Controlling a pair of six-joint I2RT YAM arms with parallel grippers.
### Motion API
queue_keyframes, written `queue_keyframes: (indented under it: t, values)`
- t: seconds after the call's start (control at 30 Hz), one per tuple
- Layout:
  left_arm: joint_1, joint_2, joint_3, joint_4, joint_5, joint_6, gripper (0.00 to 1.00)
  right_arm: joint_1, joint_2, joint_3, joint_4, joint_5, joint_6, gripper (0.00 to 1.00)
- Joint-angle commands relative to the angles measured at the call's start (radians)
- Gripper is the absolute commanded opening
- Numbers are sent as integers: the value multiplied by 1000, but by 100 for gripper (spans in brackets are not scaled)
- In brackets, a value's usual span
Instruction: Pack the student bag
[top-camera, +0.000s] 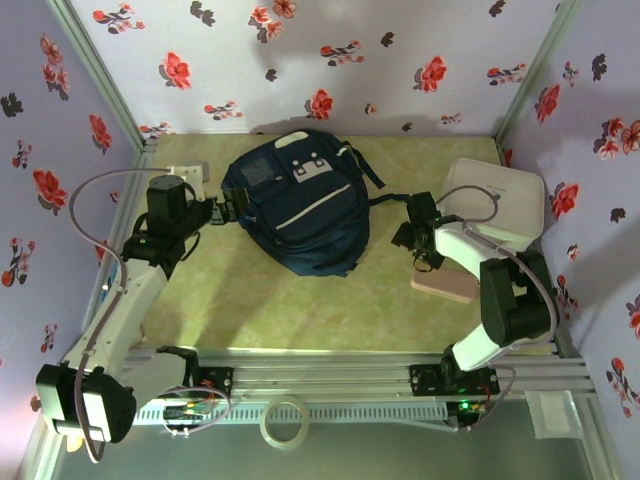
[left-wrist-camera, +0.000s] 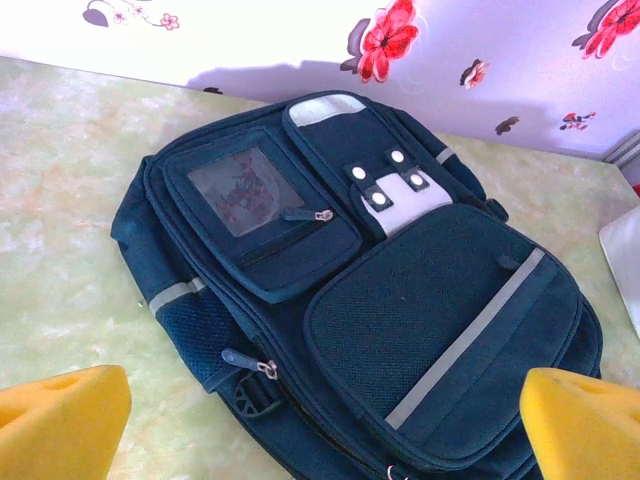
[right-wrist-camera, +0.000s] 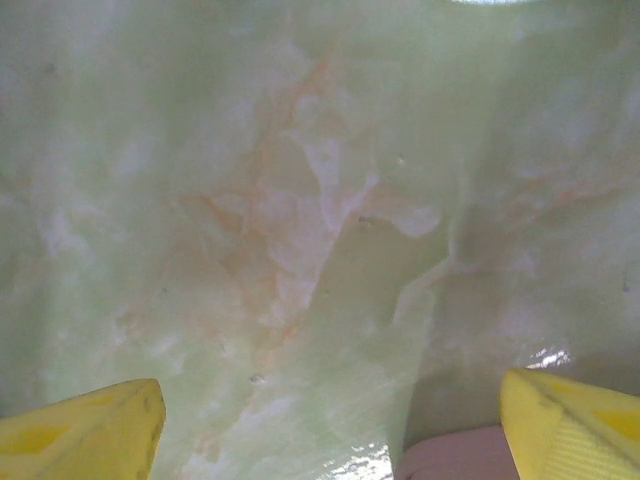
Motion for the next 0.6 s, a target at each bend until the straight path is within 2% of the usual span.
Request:
queue_keyframes:
  t: [0.0, 0.37, 0.57]
  values:
    - [-6, 16, 1, -8, 24, 19, 100, -1, -40, -48, -54, -39, 32, 86]
    - [-6, 35, 0, -7, 38, 16, 100, 15, -275, -187, -183, -87, 132, 86]
    - [-5, 32, -2, -8, 46, 15, 100, 14, -421, -162, -310, 103, 217, 90]
